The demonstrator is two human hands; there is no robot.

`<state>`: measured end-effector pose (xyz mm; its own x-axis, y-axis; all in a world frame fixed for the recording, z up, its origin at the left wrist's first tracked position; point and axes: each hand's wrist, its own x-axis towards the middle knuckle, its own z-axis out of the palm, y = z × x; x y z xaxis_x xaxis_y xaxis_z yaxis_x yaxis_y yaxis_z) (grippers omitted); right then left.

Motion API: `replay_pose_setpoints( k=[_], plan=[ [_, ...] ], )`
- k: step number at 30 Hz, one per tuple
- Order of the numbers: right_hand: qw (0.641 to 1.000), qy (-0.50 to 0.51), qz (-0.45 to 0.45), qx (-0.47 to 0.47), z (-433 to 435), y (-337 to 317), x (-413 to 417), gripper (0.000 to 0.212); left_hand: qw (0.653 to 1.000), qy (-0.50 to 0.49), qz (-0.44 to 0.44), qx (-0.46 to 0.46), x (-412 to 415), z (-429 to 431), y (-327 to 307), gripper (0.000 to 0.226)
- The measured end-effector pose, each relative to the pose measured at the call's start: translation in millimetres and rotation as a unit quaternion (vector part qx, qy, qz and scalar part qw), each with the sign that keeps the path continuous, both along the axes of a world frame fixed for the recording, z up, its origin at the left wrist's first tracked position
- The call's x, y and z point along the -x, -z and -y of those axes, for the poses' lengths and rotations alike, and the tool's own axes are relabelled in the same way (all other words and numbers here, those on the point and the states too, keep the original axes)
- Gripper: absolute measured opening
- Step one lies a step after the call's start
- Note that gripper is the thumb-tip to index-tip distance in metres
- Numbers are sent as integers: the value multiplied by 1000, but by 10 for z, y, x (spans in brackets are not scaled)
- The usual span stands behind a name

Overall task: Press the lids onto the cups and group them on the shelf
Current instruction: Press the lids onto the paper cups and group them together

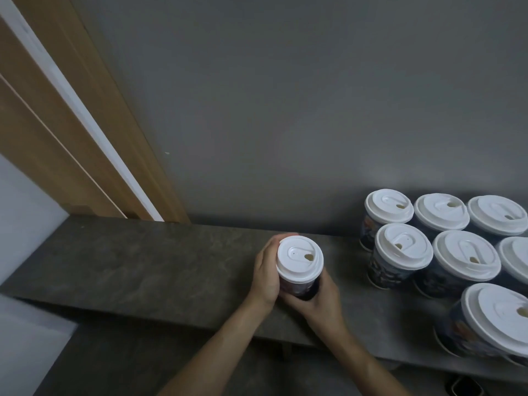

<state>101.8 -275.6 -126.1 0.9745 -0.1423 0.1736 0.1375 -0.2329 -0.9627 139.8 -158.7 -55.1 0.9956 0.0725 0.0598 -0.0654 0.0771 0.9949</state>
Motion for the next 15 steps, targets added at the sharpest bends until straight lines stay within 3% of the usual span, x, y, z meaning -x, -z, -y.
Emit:
replay_pose_setpoints(
  k=[4, 11, 15],
  plan=[
    [999, -5, 1, 32, 21, 51, -15, 73, 992, 108, -58, 20, -130, -71, -132, 42],
    [1000, 9, -14, -10, -23, 2, 12, 85, 1000, -14, 6, 11, 27, 62, -13, 39],
    [1000, -1, -4, 26, 28, 39, -5, 79, 989, 100, -105, 1, -126, -46, -125, 41]
  ],
)
